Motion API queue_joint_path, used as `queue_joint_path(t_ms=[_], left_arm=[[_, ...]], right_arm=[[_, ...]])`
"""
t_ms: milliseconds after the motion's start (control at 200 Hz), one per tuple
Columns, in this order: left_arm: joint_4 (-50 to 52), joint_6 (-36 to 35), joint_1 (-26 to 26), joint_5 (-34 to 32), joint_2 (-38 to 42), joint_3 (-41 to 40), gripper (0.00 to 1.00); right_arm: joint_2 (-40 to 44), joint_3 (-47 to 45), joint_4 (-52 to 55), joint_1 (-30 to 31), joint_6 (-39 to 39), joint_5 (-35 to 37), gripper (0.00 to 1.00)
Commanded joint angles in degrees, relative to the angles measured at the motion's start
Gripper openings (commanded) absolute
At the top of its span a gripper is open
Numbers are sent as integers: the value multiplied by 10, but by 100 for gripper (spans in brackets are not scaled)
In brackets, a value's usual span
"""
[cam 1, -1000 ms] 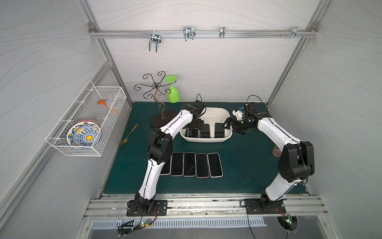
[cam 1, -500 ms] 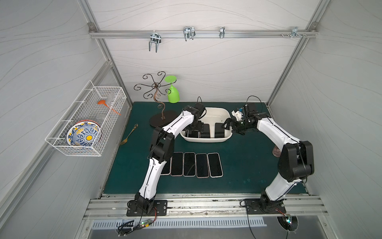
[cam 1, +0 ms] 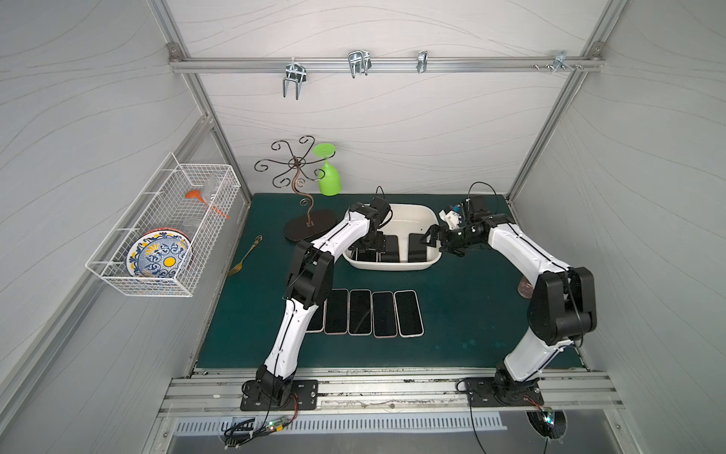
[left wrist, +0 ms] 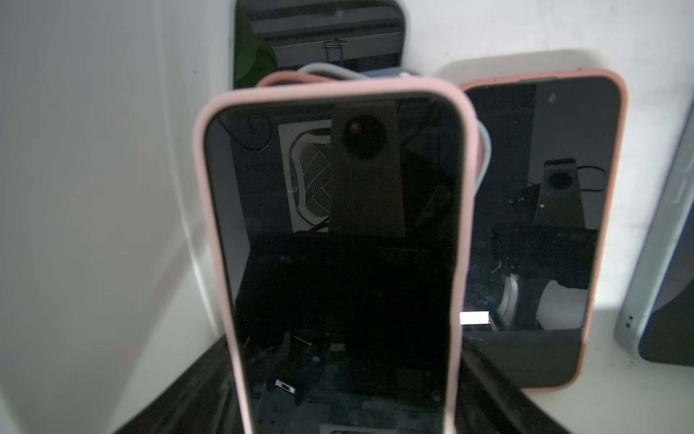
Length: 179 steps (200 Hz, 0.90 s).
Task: Take the phone out of the storage box
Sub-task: Pick up the phone from the storage box.
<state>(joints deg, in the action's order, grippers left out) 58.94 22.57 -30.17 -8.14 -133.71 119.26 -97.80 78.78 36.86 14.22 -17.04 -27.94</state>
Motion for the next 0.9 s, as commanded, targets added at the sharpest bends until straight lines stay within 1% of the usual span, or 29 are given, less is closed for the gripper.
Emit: queue_joint_path(t_ms=[0,60,160,235,440,630,680,760,890], left_arm=[[-9,-5,-2,1,-5,9,76],[-11,-7,-2,1,4,7,68],[-16,-8,-2,-4,19,4,63],[-17,-12,-2,-6,36,4,61],[-21,-23,-2,-13,90,-7,63],[-21,-29,-2,-8,112,-13,62],[-20,-29,-2,-3,119,-14,62],[-26,-26,-2,14,137,-27,61],[-45,-19,-2,43,176,-64,61]], right_arm=[[-9,0,0,-2,8,-9,99],[-9,1,1,-2,8,-11,99],[-8,4,3,-2,9,-11,99],[-8,7,5,-2,9,-11,99],[-9,16,8,-1,11,-16,99],[-17,29,8,2,7,-25,99],[-19,34,3,1,3,-35,99],[-23,37,-27,2,-15,-76,99],[-50,56,-94,2,-83,-143,98]])
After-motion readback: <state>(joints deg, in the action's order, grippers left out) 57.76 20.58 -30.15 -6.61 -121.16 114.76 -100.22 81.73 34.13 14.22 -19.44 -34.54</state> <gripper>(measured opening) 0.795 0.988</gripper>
